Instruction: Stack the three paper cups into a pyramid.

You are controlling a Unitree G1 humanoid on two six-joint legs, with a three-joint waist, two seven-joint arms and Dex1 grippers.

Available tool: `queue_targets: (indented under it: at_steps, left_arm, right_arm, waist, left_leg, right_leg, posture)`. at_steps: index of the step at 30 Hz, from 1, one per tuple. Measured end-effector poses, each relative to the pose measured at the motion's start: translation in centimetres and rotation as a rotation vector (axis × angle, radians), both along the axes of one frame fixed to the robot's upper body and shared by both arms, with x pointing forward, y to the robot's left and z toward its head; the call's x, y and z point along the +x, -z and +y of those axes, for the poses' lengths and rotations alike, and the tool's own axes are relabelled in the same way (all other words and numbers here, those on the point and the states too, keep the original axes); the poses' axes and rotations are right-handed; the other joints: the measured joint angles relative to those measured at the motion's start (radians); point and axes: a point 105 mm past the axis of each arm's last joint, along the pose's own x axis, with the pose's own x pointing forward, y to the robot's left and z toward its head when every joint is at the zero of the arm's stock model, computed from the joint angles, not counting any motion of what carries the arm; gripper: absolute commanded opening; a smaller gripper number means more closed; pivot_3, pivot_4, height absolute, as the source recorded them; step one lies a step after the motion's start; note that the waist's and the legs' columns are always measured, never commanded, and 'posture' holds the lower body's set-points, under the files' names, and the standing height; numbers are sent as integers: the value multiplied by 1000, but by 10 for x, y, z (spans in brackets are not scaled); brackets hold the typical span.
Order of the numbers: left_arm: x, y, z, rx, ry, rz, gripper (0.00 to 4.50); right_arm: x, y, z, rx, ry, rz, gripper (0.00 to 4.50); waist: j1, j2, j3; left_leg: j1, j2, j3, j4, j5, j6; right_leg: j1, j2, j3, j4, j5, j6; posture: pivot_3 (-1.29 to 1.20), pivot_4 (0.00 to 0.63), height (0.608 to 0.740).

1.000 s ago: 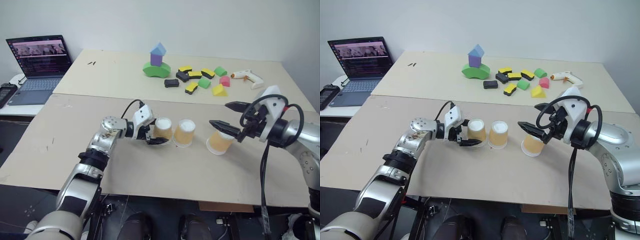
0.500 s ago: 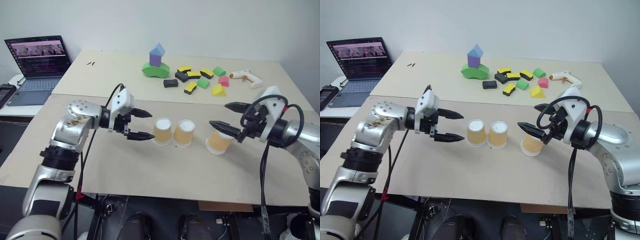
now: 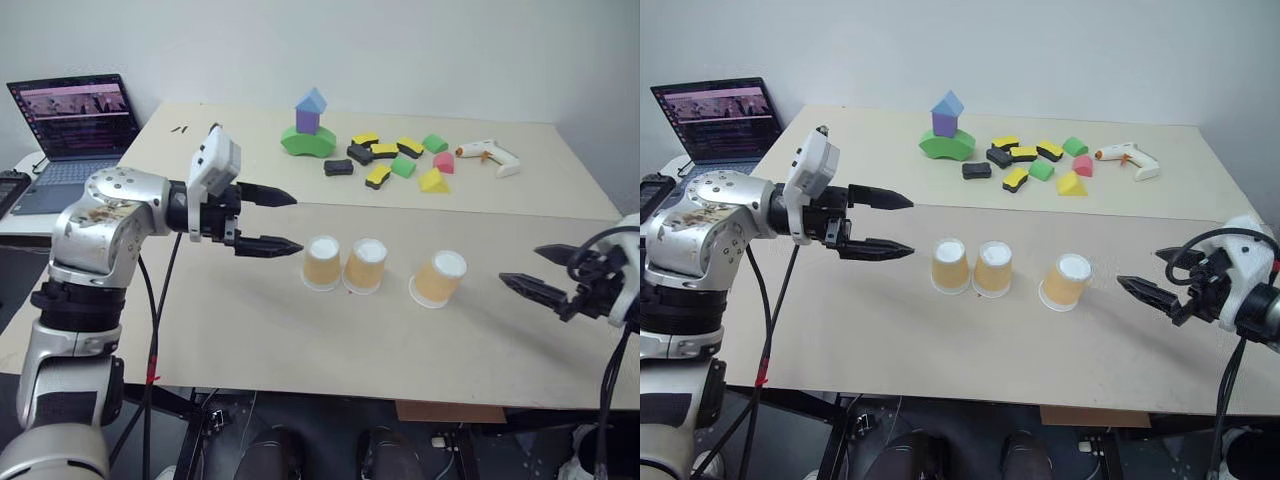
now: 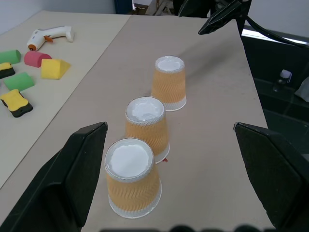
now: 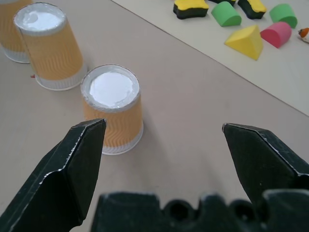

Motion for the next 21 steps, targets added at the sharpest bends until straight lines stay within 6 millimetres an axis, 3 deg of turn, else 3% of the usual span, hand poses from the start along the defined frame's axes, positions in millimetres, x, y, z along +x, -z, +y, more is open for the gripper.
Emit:
queue_targets:
  at_steps: [3, 6, 21]
  left_arm:
    - [2, 3, -3, -1, -2, 7, 4473]
    - [3, 3, -3, -4, -8, 9, 4473]
    - [6, 1, -5, -20, -47, -10, 4473]
  right_arm:
    - [10, 25, 19, 24, -53, 55, 4500]
    - [15, 36, 31, 35, -84, 80, 4500]
    - [40, 17, 66, 59, -182, -8, 4500]
  waist:
    - [-4, 0, 0]
    - [-4, 1, 1]
    - [1, 1, 1]
  left_leg:
    - [0, 0, 0, 0, 0, 0]
    - [-1, 0, 1, 0, 0, 0]
    - [-2, 0, 0, 0, 0, 0]
  right_leg:
    - [-1, 0, 1, 0, 0, 0]
    - [-2, 0, 1, 1, 0, 0]
    - [-2, 0, -1, 0, 0, 0]
  posture:
    - [0, 150, 695]
    - [0, 150, 695]
    - [0, 150, 695]
